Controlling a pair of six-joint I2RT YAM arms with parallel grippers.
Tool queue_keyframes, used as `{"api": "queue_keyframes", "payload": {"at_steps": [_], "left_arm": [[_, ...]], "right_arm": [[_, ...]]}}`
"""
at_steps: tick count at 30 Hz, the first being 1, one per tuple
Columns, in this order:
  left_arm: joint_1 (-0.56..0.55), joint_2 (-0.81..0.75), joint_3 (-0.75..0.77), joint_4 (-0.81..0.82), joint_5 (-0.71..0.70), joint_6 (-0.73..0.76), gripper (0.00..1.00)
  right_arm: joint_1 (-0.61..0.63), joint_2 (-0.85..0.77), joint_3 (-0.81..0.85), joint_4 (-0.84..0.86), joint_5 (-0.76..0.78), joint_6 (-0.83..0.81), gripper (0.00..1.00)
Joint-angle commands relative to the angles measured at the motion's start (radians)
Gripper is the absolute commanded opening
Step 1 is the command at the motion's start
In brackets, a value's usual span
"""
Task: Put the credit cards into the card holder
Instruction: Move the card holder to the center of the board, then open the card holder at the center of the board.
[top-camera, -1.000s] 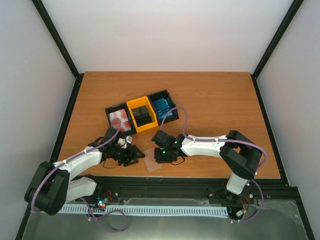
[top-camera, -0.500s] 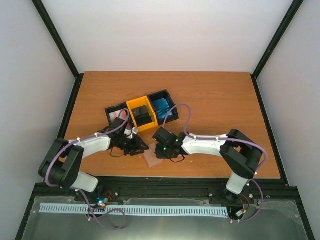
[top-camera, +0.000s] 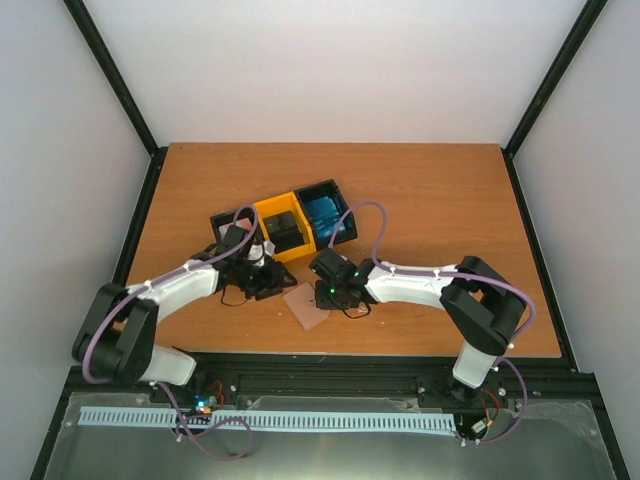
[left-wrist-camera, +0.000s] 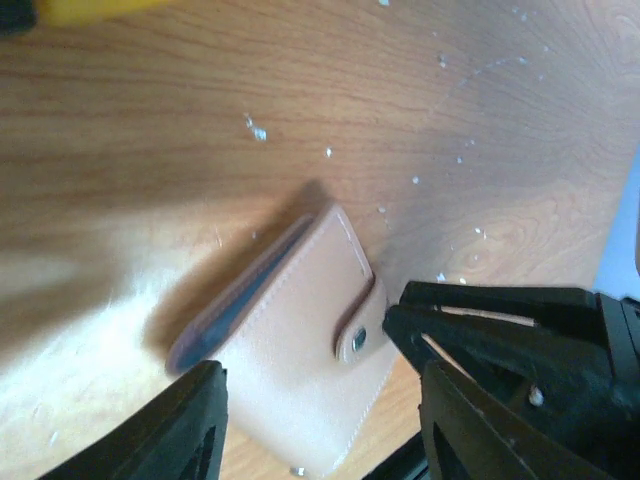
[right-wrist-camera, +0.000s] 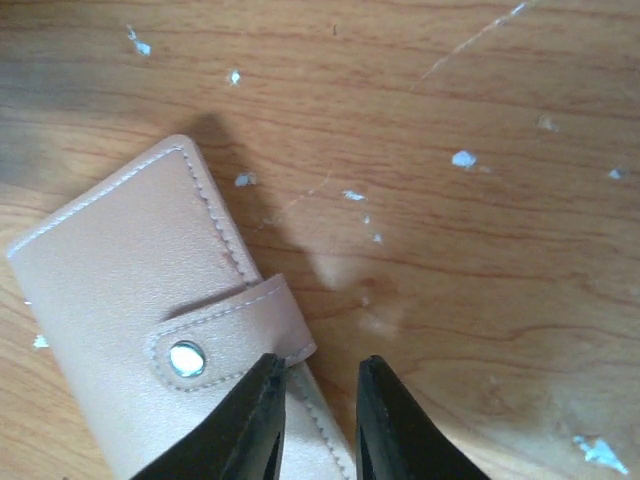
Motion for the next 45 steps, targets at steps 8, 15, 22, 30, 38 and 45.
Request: {"api": "queue_keyframes", "payload": {"at_steps": [8,15,22,30,38,45], "left_arm": [[-0.01,-0.232,-0.209,0.057,0.01,-0.138,0.78],[-0.012,-0.23,-0.251,0.079,-0.013,-0.22,0.69],[-0.026,-0.147,-0.243,0.192,0.021,-0.265,0.63],[-0.13,0.022,-0.138,0.263,-0.029,-0.282,0.46],[-0.139,0.059,-0.102,0.254,-0.08,-0.278,0.41],[-0.14,0.087,-0.12,0.243,-0.108,-0.316,0.32]], "right_arm": [[-0.002,-0.124,-0.095,0.143,-0.172,0.109,0.42],[-0.002,-0.144,-0.133,0.186,-0.199,0.138,0.52],[-0.002,-0.156,-0.123,0.13,-0.144,0.12,0.52],[0.024,-0.092,0.037,-0.11,0.031,-0.015,0.52],[0.059,0.033,0.155,-0.242,0.145,-0.089,0.51],[0.069,0.1,0.192,-0.222,0.133,-0.129,0.51]]}}
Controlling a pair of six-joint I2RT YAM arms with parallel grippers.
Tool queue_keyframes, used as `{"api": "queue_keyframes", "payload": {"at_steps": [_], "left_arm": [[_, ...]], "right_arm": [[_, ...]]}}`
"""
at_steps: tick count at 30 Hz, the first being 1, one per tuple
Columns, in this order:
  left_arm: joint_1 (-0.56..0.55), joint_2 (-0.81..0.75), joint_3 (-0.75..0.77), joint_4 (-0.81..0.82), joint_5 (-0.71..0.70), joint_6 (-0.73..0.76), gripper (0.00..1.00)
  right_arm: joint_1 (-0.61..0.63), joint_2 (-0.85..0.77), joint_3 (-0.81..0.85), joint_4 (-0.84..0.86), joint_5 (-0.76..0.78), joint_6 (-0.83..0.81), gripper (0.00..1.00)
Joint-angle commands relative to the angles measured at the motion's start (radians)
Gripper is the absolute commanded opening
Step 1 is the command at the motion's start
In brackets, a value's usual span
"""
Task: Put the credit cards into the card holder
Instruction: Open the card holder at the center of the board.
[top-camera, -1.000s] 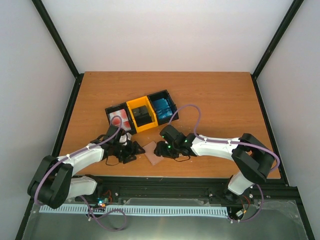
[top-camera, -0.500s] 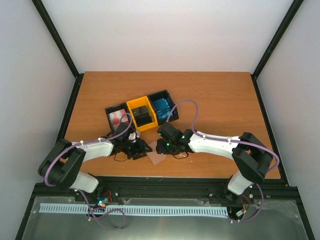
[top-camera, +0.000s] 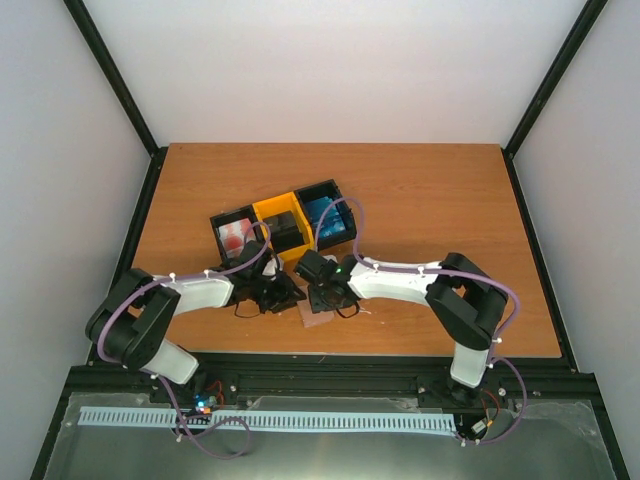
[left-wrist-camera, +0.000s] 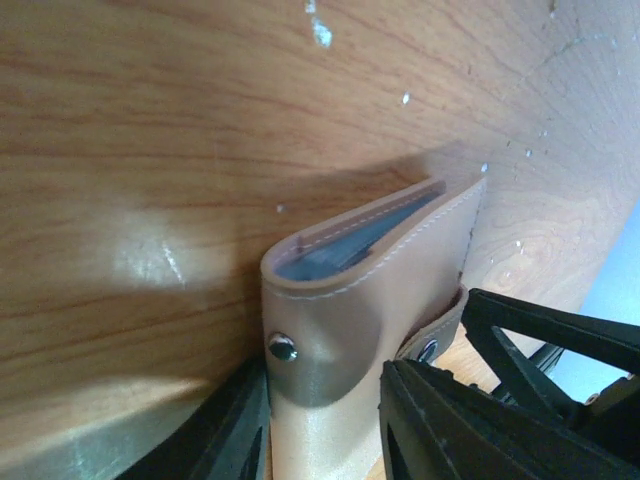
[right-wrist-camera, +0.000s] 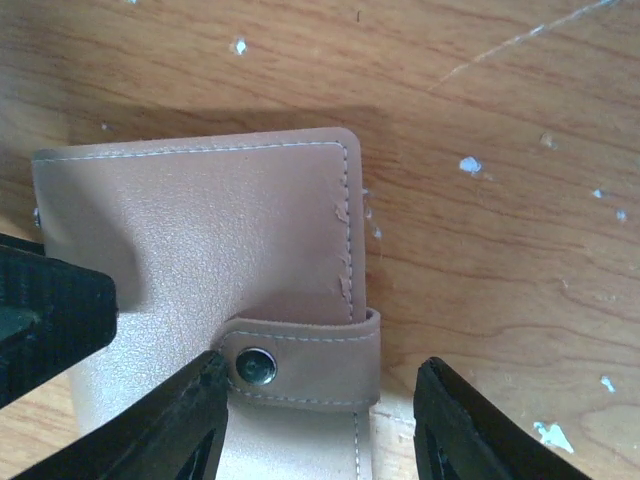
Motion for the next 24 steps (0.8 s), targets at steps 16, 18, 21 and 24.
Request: {"api": "queue_keyframes", "payload": {"at_steps": [16,18,21,24], "left_arm": [[-0.01,0.1,0.01,-0.114,-0.12,-0.09,0.13],[-0.011,0.104,0.013,-0.135,-0.126,-0.09,0.11],[-0.011,0.113,0.017,-0.144,-0.131,-0.087,0.1],[-0.011,0.128,0.021,-0.147,-0.128,-0.083,0.1]], "right_arm": [[0.04,0.106,0.098,-0.073,0.153,0.0,0.35],[0.041,0.104,0.098,-0.079,0.166,0.011,0.31],[0.04,0.098,0.101,-0.081,0.179,0.022,0.27],[0.04,0.078,0.099,-0.087,0.202,0.046,0.26]]}}
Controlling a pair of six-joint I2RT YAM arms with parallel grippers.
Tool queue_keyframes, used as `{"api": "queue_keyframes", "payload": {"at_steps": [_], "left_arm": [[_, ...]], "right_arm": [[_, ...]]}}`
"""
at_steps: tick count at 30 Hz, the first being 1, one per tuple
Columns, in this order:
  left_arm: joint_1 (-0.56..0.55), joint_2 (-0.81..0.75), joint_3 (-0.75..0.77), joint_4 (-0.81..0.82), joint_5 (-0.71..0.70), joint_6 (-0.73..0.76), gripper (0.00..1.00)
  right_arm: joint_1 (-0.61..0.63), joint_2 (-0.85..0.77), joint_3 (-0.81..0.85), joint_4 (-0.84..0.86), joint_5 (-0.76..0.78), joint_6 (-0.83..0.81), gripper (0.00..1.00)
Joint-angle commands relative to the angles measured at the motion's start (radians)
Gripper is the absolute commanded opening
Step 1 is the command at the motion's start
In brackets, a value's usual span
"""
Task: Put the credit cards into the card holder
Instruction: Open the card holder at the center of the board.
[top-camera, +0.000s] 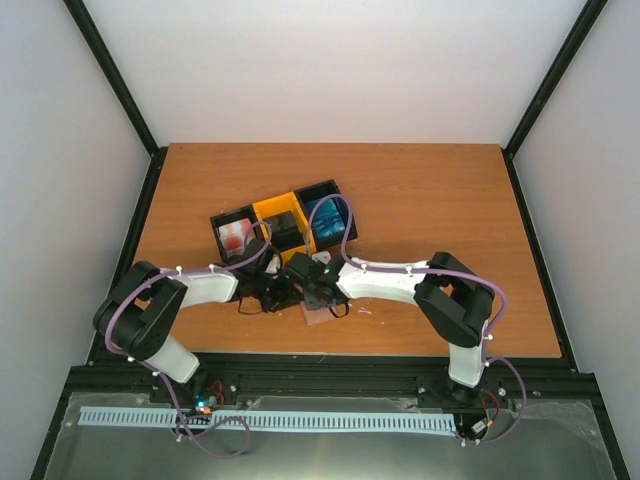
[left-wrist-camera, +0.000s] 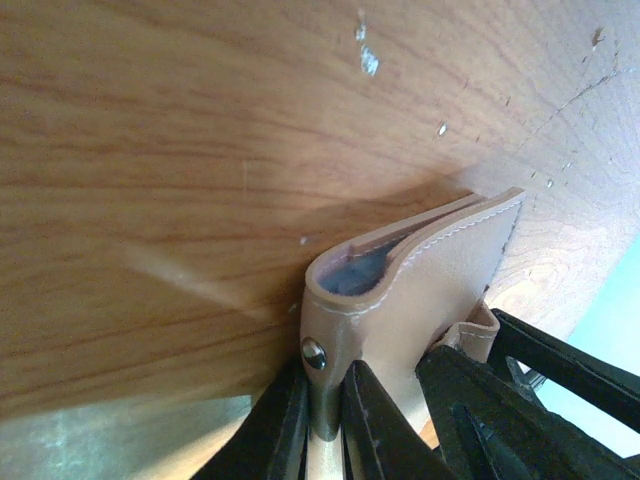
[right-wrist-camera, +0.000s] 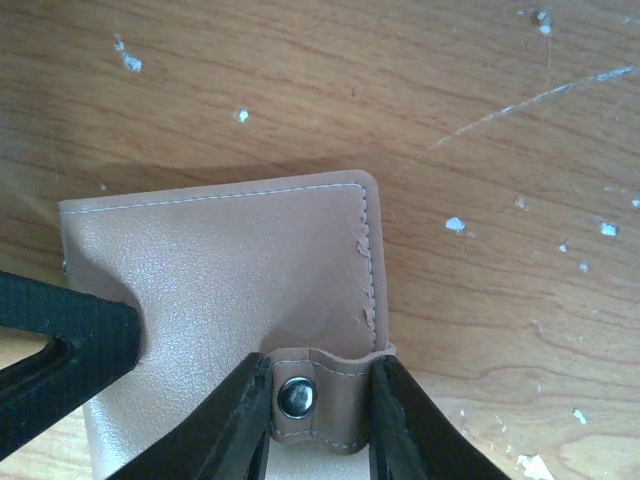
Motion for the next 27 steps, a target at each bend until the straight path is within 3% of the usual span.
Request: {"api": "queue_keyframes", "payload": {"at_steps": [1,15,18,22,27], "left_arm": [[-0.011,0.073,-0.016,-0.123,-0.112,-0.012,0.1],[-0.011,0.083,-0.006,-0.13,-0.114,-0.015,0.09],[-0.011,0.073,0.001,-0.124,-0.114,-0.006,0.09],[-0.011,0.069,0.0,-0.117,-0.106,0.001,0.11],[-0.011,0.074,-0.001,-0.114,-0.102,0.003,0.12]], "right_arm": [[0.005,-0.009,0.004,-0.033,0.081,0.051,0.26],[0.005,-0.109,-0.026,-0.159,0.256,0.201,0.27],[0.004,-0.135,-0.049,-0.132,0.233,0.178,0.31],[-0.008,-0.168,-0.071,-0.008,0.09,0.06,0.42],[-0.011,-0.11,-0.012,-0.023,0.073,-0.005,0.5]]}}
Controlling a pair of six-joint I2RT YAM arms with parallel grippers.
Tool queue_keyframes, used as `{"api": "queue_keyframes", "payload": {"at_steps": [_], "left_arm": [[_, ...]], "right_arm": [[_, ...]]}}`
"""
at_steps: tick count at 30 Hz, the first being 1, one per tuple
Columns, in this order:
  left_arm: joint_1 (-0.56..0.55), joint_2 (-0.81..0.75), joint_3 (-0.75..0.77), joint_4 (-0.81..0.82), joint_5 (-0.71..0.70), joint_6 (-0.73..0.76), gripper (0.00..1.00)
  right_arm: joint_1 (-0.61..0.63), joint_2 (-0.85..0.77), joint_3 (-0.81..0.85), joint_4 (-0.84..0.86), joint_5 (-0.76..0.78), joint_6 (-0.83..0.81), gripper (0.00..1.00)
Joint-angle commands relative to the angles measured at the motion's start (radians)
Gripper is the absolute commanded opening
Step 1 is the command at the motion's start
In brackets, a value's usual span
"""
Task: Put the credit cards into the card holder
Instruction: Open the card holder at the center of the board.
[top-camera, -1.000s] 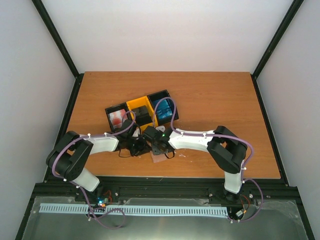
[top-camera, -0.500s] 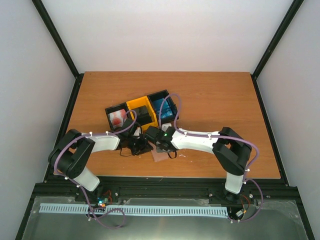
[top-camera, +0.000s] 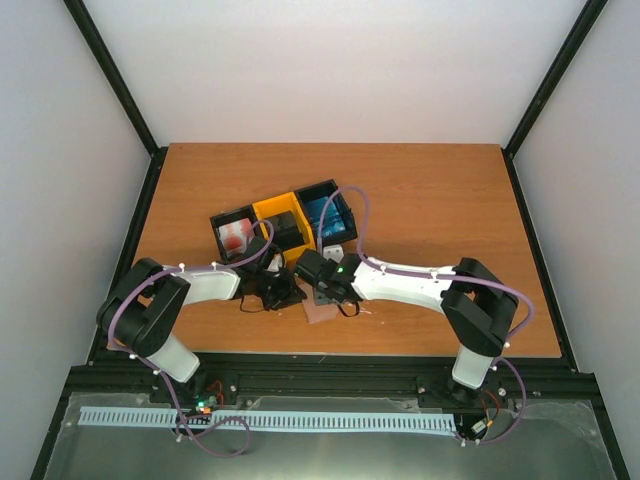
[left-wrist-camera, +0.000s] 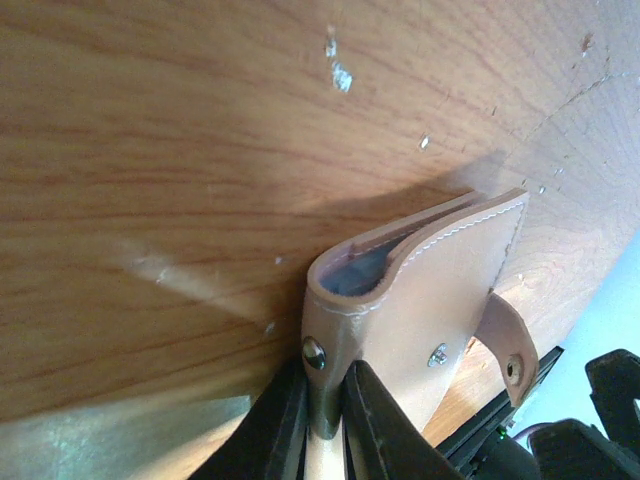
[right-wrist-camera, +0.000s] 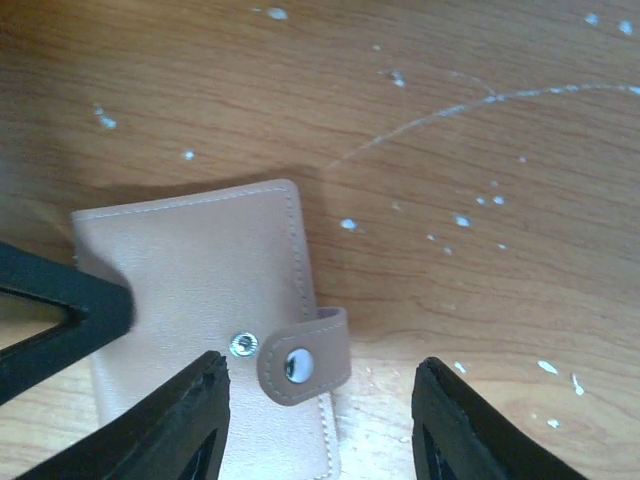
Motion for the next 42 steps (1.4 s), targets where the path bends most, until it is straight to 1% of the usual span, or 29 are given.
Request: {"api": "queue_keyframes", "payload": {"at_steps": [1,5,9,10,12,15,19,22,26,31,33,34,35,36,38,40,42], "left_arm": [[-0.008,0.046,-0.027,-0.108,-0.105,0.003,0.12],[-0.008,0.045,-0.024,-0.113,-0.106,0.008,0.12],[-0.007,0.046,-0.028,-0.108,-0.107,0.009,0.12],[-0.008,0.046,-0.029,-0.107,-0.105,0.009,0.12],[-0.008,0.046,-0.03,-0.106,-0.104,0.008,0.12],[-0.008,0.045,-0.03,-0.108,-0.103,0.012,0.11],[-0.008,0.045,-0.026,-0.111,-0.106,0.014,0.12],[-0.007,0.047,-0.022,-0.113,-0.11,0.014,0.12],[-0.008,0.054,-0.011,-0.125,-0.116,0.016,0.12],[-0.008,0.049,0.008,-0.135,-0.13,0.023,0.12],[-0.008,0.05,0.011,-0.134,-0.132,0.025,0.12],[-0.008,0.048,0.011,-0.133,-0.133,0.027,0.12],[-0.008,0.047,0.011,-0.131,-0.133,0.03,0.13],[-0.008,0.044,0.011,-0.13,-0.136,0.032,0.14],[-0.008,0.028,0.015,-0.128,-0.143,0.041,0.17],[-0.008,-0.002,0.02,-0.115,-0.153,0.068,0.21],[-0.008,-0.034,0.028,-0.113,-0.164,0.093,0.31]], "right_arm": [[-0.008,0.04,0.051,0.021,-0.028,-0.073,0.51],[-0.009,0.058,0.026,0.055,-0.06,-0.079,0.54],[-0.01,0.078,0.025,0.046,-0.042,-0.078,0.54],[-0.011,0.08,0.025,0.042,-0.033,-0.072,0.52],[-0.012,0.08,0.03,0.019,0.001,-0.047,0.43],[-0.011,0.069,0.035,-0.034,0.065,0.0,0.34],[-0.013,0.051,0.031,-0.066,0.112,0.027,0.28],[-0.02,0.071,0.033,-0.07,0.09,0.024,0.24],[-0.032,0.09,0.021,-0.055,0.029,0.01,0.23],[-0.064,0.07,-0.036,0.028,-0.051,-0.013,0.22],[-0.074,0.071,-0.043,0.045,-0.065,-0.027,0.18],[-0.076,0.071,-0.043,0.054,-0.071,-0.037,0.12],[-0.079,0.07,-0.043,0.057,-0.076,-0.042,0.06],[-0.078,0.065,-0.041,0.059,-0.079,-0.045,0.03],[-0.078,0.034,-0.046,0.071,-0.081,-0.047,0.03],[-0.079,0.001,-0.043,0.071,-0.082,-0.054,0.03],[-0.079,-0.036,-0.035,0.058,-0.08,-0.059,0.03]]}}
